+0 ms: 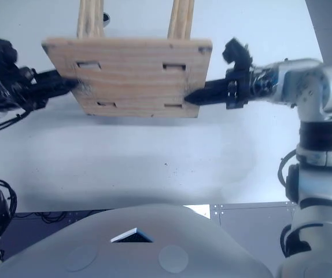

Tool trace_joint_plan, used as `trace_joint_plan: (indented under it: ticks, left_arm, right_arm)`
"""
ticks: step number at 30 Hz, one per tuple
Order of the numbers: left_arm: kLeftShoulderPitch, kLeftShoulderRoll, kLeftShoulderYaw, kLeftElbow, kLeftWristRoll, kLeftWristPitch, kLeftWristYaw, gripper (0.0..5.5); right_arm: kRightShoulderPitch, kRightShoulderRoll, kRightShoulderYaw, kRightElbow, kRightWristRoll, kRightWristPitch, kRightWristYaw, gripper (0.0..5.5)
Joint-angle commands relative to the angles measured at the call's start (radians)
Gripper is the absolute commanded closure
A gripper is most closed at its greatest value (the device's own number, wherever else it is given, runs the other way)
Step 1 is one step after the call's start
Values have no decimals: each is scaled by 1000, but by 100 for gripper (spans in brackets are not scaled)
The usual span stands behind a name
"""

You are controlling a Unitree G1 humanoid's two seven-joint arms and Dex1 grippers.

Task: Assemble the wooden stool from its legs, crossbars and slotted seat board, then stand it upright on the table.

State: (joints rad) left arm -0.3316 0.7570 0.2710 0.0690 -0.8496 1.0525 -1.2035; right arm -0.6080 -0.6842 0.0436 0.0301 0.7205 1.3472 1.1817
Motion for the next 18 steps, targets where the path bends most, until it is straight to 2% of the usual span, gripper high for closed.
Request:
trace_joint_plan:
  ticks: [1, 4, 7, 9, 12, 15, 16, 18]
  left_arm:
    - [-488, -277, 446, 108, 156, 562, 698, 362]
    - [-616, -419, 674, 82, 340, 562, 950, 362]
    - [-720, -469, 802, 70, 433, 545, 1093, 362]
    - [-758, -470, 808, 105, 448, 483, 1185, 376]
    - [-783, -489, 782, 201, 483, 317, 1335, 382]
    - [-796, -502, 780, 273, 456, 189, 1365, 382]
    - [-796, -506, 780, 289, 442, 157, 1372, 364]
    - [-779, -516, 788, 304, 415, 96, 1389, 333]
  right_arm:
    - [-401, 91, -99, 377, 324, 267, -287, 371]
    - [-482, 133, -172, 589, 316, 267, -419, 391]
    - [-572, 153, -280, 787, 266, 267, -507, 402]
    - [-625, 174, -372, 900, 226, 251, -575, 407]
    - [-632, 235, -438, 957, 210, 145, -700, 410]
    - [-646, 277, -527, 1030, 211, 51, -796, 410]
    - [-646, 282, -554, 1055, 211, 28, -825, 376]
    - [-627, 281, -606, 1103, 208, -16, -886, 342]
